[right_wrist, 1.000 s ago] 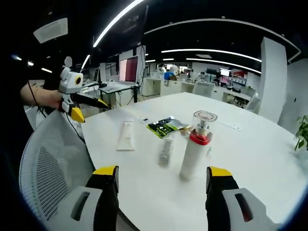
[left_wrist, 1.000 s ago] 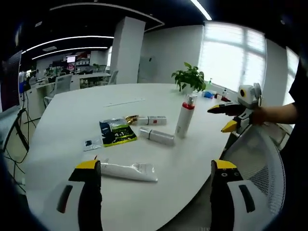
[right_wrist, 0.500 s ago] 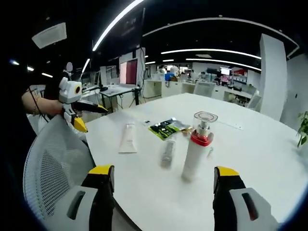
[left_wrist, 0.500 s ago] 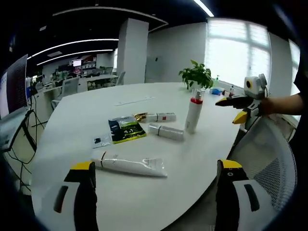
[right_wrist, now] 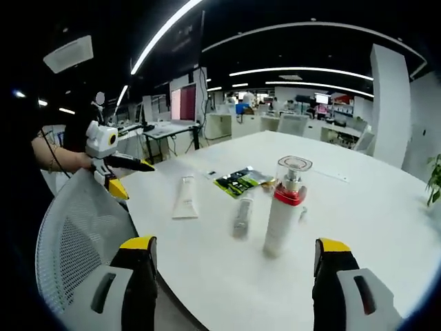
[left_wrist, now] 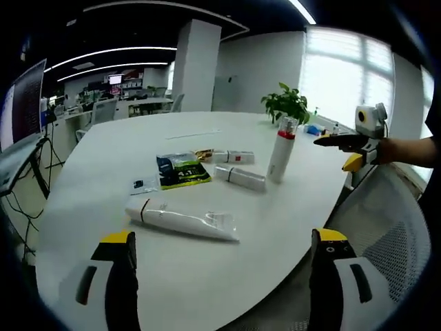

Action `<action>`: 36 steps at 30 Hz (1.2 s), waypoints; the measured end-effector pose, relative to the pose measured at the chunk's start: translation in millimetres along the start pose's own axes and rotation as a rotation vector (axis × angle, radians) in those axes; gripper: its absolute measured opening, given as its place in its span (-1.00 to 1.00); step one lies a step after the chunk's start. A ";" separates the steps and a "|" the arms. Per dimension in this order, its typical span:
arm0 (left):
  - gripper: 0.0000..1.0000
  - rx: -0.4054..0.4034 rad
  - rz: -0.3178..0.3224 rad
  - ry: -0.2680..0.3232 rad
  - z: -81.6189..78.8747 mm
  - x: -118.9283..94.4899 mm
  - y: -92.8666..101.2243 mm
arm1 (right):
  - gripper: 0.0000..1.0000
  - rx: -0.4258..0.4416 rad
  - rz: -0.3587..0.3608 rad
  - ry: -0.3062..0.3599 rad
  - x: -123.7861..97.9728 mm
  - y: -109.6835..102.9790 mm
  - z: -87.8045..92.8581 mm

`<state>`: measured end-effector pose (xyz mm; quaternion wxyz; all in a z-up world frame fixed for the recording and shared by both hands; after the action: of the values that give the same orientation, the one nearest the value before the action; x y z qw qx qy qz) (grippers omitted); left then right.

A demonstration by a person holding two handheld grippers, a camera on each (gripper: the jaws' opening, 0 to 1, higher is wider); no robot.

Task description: Arrange the skincare products in the storage area until every visible bottle or jar stands upright without overlapping.

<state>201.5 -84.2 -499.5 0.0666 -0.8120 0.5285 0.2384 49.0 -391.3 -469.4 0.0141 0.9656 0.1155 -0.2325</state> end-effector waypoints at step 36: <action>0.57 0.268 0.085 -0.191 -15.9 27.9 -27.4 | 0.85 0.005 -0.013 -0.066 11.7 -9.5 18.2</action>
<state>240.0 -101.1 -502.2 0.2140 -0.7464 0.5806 0.2448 48.9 -381.0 -490.6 0.0138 0.9567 0.1207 -0.2647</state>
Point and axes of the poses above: the point that each gripper's makers call its tool centre point, and the gripper's own axes: x roughly forward along the fingers, y roughly to its right, z roughly out of its underside, the point moved 7 cm from there along -x, roughly backward along the fingers, and after that the axes turned 1 degree about z, right-handed, at the moved point
